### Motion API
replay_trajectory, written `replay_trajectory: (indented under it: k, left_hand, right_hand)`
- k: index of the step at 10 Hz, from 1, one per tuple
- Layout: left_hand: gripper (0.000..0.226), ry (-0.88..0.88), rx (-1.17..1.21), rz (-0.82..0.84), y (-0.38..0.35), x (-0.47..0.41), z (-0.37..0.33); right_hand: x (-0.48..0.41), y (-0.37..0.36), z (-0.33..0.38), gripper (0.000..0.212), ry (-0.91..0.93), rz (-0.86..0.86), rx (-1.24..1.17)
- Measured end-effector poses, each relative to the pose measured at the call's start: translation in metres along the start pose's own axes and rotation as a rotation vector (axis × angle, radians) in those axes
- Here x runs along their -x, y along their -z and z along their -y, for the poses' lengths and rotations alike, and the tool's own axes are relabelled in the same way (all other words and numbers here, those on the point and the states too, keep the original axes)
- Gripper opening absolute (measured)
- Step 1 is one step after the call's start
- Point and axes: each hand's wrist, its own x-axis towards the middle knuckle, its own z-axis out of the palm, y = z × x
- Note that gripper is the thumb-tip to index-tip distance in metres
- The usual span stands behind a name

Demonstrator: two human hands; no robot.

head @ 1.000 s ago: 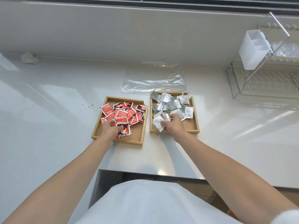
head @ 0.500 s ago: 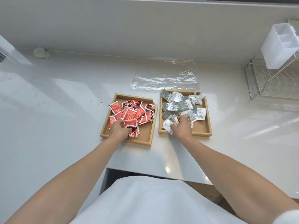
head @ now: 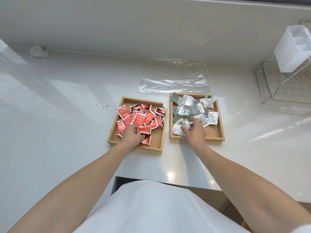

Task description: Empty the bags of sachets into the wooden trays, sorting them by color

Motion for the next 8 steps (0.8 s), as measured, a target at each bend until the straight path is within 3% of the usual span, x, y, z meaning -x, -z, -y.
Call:
replay_trajectory:
  k: [4,6,8]
  left_hand:
    - [0.051,-0.154,-0.159,0.095,-0.015,-0.005,-0.009]
    - [0.045,-0.408,-0.482,-0.011,-0.013,-0.003,-0.005]
    - [0.048,-0.541,-0.567,-0.019,-0.01,0.001,0.004]
  right_hand:
    - [0.014,0.003,-0.01,0.007,0.077,0.064,0.04]
    - [0.017,0.002,-0.009,0.015,0.056,0.088,0.032]
    - [0.018,0.0,-0.009,0.026,0.033,0.124,0.083]
